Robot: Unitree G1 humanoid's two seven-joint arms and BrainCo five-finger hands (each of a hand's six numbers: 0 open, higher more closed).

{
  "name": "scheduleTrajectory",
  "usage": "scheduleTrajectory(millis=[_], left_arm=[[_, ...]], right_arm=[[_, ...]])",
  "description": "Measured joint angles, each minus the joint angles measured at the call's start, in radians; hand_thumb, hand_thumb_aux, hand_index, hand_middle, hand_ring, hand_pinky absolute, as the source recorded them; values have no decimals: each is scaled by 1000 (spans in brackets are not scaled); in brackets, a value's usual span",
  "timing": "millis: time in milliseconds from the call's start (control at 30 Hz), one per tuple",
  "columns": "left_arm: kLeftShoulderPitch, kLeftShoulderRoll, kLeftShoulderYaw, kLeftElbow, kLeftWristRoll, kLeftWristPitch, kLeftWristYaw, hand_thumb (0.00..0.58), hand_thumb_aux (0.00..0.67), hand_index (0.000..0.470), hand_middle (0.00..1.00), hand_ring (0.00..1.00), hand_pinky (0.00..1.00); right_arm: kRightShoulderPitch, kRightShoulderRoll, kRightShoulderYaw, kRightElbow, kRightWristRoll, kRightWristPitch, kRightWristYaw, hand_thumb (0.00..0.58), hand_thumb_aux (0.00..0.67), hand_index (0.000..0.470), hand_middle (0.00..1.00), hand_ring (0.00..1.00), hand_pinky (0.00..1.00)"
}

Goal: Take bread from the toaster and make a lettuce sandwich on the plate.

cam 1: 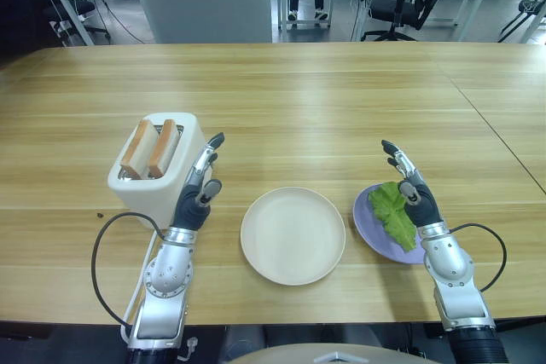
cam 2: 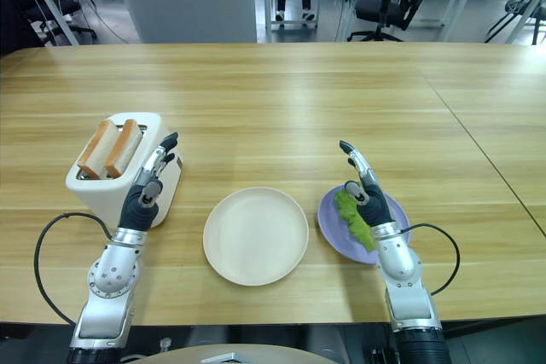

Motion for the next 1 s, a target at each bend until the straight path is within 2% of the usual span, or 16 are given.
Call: scheduleTrajectory(millis=[500, 600, 767, 900, 1000], left_arm=[[-26, -1, 10, 29, 0, -11, 6, 0, 0, 0, 0, 0, 0], [-42, 3, 50, 20, 13, -5, 35, 0, 0, 0, 0, 0, 0], [-82, 71, 191, -93, 177, 104, 132, 0, 0, 0, 0, 0, 0], [-132, 151, 289, -191, 330, 242, 152, 0, 0, 0, 0, 0, 0], [-170, 239, 317, -192, 455, 357, 141, 0, 0, 0, 0, 0, 0]], right_arm=[[-14, 2, -3, 13, 1, -37, -4, 0, 0, 0, 0, 0, 0], [-14, 10, -2, 17, 1, -43, -7, 0, 0, 0, 0, 0, 0], [-16, 22, -1, 32, -1, -46, -16, 0, 0, 0, 0, 0, 0], [-19, 27, 0, 39, -4, -51, -20, 0, 0, 0, 0, 0, 0], [-21, 29, 0, 43, -5, -53, -22, 0, 0, 0, 0, 0, 0]])
